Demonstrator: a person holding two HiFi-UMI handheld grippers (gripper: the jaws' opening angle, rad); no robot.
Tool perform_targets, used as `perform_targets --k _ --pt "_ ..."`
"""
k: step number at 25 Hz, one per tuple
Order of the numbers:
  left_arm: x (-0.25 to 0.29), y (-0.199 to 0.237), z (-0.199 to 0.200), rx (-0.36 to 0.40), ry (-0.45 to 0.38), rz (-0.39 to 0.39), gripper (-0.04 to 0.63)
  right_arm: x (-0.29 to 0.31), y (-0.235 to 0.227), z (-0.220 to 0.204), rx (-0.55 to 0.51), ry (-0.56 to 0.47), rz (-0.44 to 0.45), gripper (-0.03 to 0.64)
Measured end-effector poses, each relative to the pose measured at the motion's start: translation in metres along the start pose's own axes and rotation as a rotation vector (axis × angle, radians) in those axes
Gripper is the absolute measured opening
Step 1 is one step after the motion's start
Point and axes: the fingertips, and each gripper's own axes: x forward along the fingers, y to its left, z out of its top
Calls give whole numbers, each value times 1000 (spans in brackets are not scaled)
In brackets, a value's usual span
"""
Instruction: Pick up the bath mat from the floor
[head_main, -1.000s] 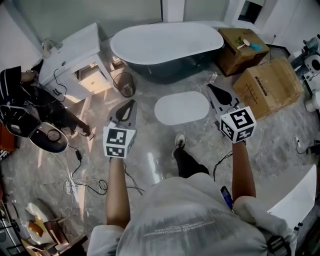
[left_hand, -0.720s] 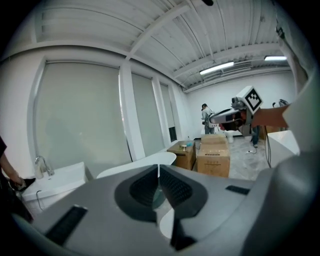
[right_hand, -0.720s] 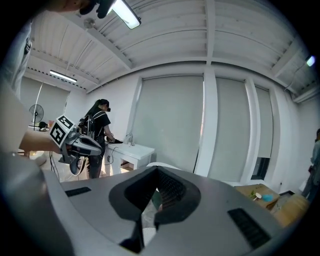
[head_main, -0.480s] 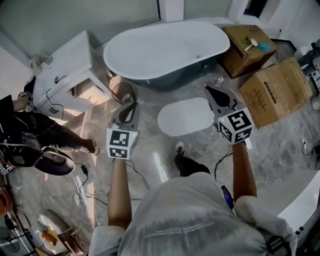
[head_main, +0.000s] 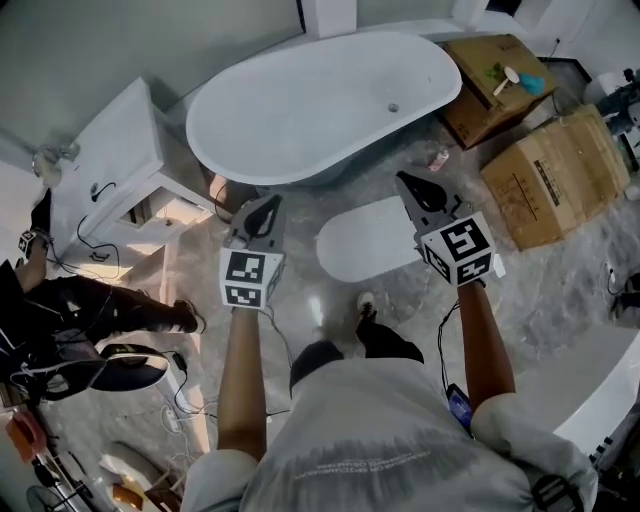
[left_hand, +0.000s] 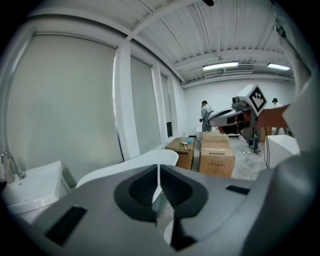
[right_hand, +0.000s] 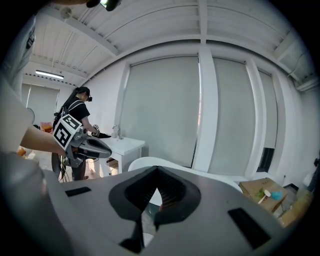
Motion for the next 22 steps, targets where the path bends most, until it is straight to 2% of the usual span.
perform_targets --k 5,10,17,22 --pt "40 7 -29 -11 10 -102 20 21 -3 -27 27 24 -93 6" --pt "88 5 -98 2 46 -168 20 40 -13 -109 75 88 -195 7" --pt "172 -24 -230 -38 98 -209 20 79 -23 -256 122 138 -229 6" --pt "238 -41 -348 -119 132 -243 20 124 -22 -365 108 159 -201 6"
